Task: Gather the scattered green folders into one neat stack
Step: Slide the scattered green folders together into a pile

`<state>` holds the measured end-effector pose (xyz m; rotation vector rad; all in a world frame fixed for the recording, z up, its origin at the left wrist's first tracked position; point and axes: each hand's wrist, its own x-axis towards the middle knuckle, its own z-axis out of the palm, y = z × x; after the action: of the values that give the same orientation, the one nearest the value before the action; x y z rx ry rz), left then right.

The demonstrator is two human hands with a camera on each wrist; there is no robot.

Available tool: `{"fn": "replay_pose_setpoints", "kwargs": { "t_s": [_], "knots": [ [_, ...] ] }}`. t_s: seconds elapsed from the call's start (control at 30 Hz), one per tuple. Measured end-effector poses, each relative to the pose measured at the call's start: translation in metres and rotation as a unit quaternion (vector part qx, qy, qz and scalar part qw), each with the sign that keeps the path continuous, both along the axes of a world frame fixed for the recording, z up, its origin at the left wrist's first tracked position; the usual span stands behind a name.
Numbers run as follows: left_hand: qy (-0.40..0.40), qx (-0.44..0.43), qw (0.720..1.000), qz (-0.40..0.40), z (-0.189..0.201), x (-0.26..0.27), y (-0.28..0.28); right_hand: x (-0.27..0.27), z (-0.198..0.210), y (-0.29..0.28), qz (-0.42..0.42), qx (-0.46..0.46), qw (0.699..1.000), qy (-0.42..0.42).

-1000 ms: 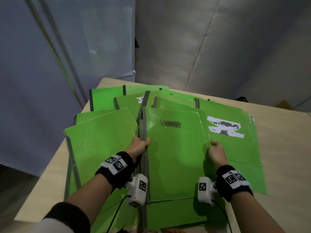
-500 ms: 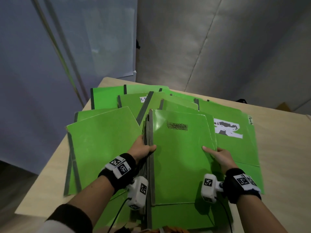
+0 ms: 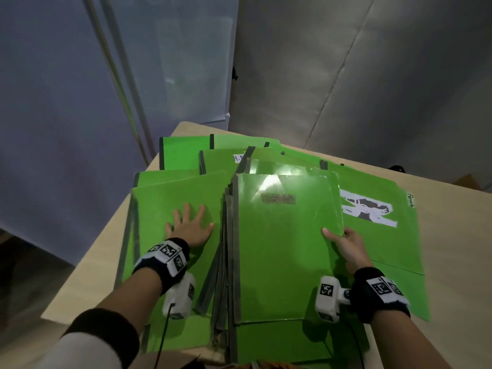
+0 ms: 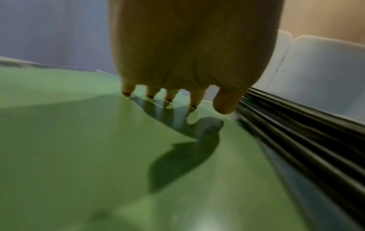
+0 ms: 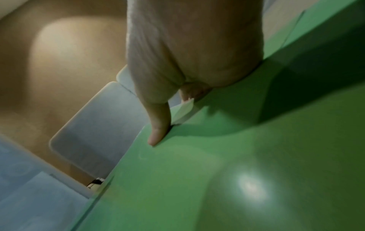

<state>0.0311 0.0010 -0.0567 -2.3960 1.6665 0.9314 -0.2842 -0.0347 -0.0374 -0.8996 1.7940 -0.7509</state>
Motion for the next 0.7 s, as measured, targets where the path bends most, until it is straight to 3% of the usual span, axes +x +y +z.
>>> {"fn": "replay_pose_setpoints", "kwargs": {
  "t_s": [0.1, 0.17, 0.23, 0.3, 0.4, 0.6, 0.7],
  "knots": [
    [0.127, -0.018, 0.992, -0.019, 0.008, -0.001, -0.005, 0.009, -0.004, -0.001, 0.002, 0.01, 1.0, -0.02],
    [0.221, -0.065, 0.971, 0.063, 0.012, 0.013, -0.004, 0.014, -0.006, -0.001, -0.001, 0.013, 1.0, -0.021],
    [0.152, -0.128, 0.965, 0.171, 0.011, 0.033, 0.001, 0.016, -0.008, -0.001, -0.011, 0.013, 1.0, -0.014],
    [0.061, -0.116, 0.96, 0.247, 0.009, 0.043, 0.006, 0.015, -0.007, -0.003, -0.022, 0.01, 1.0, -0.009],
    [0.066, -0.067, 0.95, 0.299, 0.009, 0.037, 0.006, 0.012, -0.005, -0.007, -0.018, 0.019, 1.0, -0.006],
    [0.046, -0.1, 0.959, 0.261, -0.003, 0.028, -0.014, 0.012, -0.007, -0.01, -0.062, 0.035, 0.997, -0.044],
    [0.15, -0.137, 0.947, 0.25, -0.023, 0.013, -0.027, 0.026, -0.004, -0.013, -0.046, 0.039, 0.997, -0.039]
  ]
}}
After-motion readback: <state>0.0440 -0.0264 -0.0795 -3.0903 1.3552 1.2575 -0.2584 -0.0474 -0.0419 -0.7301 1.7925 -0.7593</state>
